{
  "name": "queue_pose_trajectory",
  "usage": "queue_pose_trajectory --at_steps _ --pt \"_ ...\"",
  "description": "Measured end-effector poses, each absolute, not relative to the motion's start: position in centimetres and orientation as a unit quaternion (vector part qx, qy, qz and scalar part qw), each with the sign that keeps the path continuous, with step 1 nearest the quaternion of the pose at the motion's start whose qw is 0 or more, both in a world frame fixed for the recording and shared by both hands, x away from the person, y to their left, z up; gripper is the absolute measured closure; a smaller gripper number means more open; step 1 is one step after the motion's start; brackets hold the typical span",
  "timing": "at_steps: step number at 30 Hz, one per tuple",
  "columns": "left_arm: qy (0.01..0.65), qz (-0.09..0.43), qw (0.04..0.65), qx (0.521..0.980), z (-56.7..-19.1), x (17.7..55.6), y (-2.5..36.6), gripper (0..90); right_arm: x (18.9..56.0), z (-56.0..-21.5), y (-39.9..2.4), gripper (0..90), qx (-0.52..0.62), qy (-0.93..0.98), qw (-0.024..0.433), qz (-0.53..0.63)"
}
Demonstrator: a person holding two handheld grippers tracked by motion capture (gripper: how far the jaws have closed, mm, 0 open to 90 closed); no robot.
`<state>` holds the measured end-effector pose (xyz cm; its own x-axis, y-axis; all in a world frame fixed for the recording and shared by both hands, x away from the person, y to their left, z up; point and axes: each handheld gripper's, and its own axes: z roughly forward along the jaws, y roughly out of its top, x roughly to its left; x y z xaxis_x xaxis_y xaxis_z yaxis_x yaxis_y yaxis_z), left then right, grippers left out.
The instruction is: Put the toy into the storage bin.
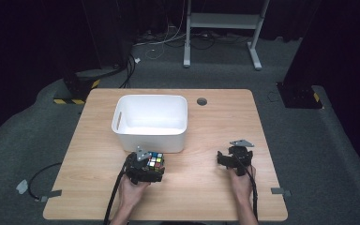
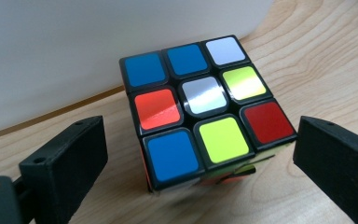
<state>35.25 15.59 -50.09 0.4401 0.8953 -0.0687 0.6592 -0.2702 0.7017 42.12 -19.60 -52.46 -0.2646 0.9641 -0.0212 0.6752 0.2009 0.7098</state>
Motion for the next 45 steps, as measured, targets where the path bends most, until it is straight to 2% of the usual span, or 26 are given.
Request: queue_pose_trajectory --at_steps 15,24,38,45 --pt "0.523 0.179 0.337 0.762 -51.0 36.1 15.2 12.7 42.1 -52.5 -19.6 14.1 0.557 0.736 0.241 0.300" --pt "0.519 0.179 0.333 0.767 -51.5 36.1 14.9 16.7 42.1 -52.5 -19.6 14.1 0.557 0.736 0.241 0.300" --pt "0.501 0.193 0.337 0.773 -51.4 35.5 14.8 30.2 42.1 -52.5 -19.6 14.1 0.557 0.736 0.241 0.300" --pt "0.494 0.195 0.335 0.779 -51.3 35.5 14.9 31.1 42.1 -52.5 -19.6 14.1 0.557 0.736 0.241 0.300"
